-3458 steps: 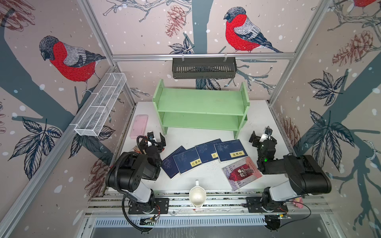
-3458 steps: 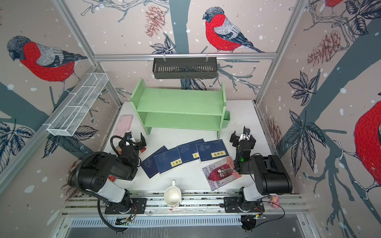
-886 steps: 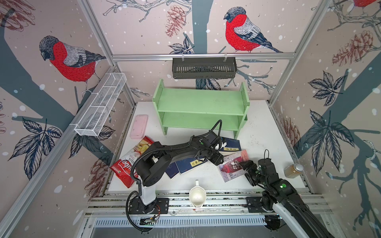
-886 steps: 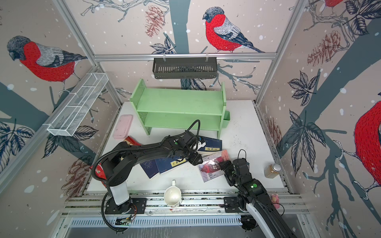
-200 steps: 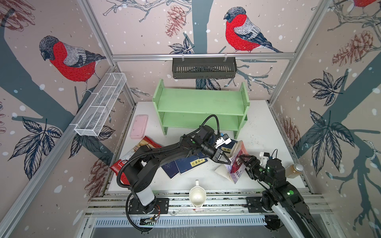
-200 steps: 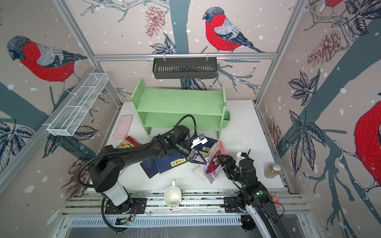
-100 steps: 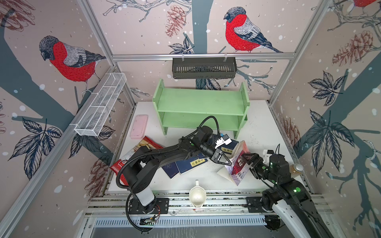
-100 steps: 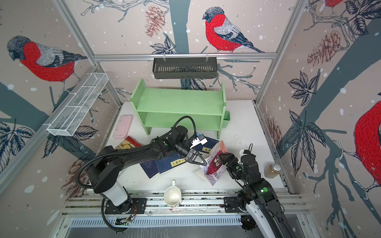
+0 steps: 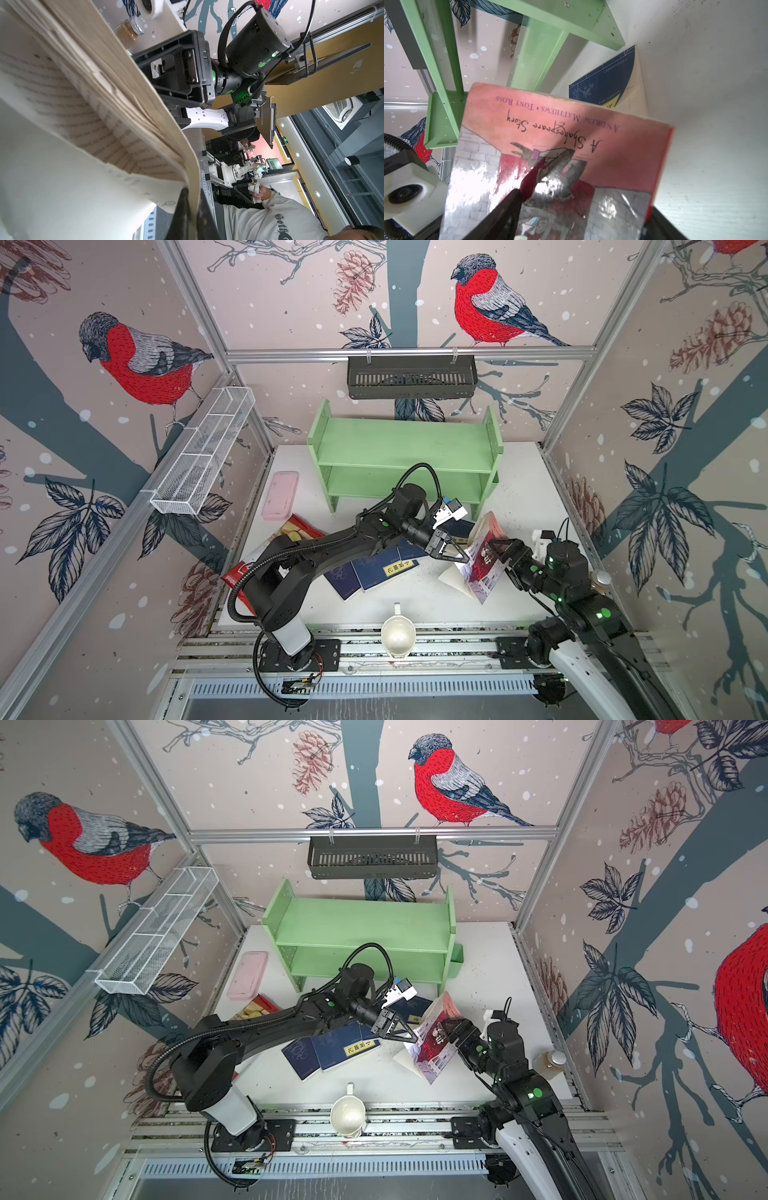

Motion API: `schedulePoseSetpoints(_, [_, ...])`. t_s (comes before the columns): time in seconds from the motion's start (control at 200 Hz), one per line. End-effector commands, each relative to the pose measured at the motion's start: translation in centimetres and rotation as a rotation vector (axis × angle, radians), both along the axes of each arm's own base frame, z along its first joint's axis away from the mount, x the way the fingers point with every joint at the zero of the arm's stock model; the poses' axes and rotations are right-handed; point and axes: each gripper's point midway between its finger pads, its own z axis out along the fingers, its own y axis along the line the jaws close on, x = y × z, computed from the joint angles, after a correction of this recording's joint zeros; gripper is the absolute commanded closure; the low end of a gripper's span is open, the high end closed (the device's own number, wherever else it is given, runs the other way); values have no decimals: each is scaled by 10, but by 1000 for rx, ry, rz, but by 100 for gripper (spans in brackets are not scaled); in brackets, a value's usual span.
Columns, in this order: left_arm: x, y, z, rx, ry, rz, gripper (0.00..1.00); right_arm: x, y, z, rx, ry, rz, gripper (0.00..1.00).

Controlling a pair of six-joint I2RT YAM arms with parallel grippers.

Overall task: Stacking books/files
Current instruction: Pick up the book from the bottom-right of the table.

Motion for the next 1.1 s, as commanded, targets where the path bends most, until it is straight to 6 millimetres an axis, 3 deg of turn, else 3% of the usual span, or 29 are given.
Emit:
schedulePoseSetpoints(0.0, [0, 4, 21, -47, -24, -17, 100, 2, 2, 17, -3, -61, 20, 19])
schedulePoseSetpoints(0.185, [-1, 4, 18, -35, 25, -10, 100, 4, 3, 33, -71, -55, 68, 18])
schedulePoseSetpoints(0.335, [-2, 4, 16, -44, 40, -11, 100, 7, 9, 34, -104, -25, 121, 17])
schedulePoseSetpoints(0.705, [7, 11, 34, -113, 37, 9, 100, 14, 18, 32, 52, -141, 92, 25])
schedulePoseSetpoints(0.931, [14, 15, 25, -104, 12, 53, 100, 20, 22, 35, 129, -197, 82, 35])
schedulePoseSetpoints(1.096, [23, 13, 4, -21, -49, 101, 100, 24, 24, 34, 165, -217, 73, 42])
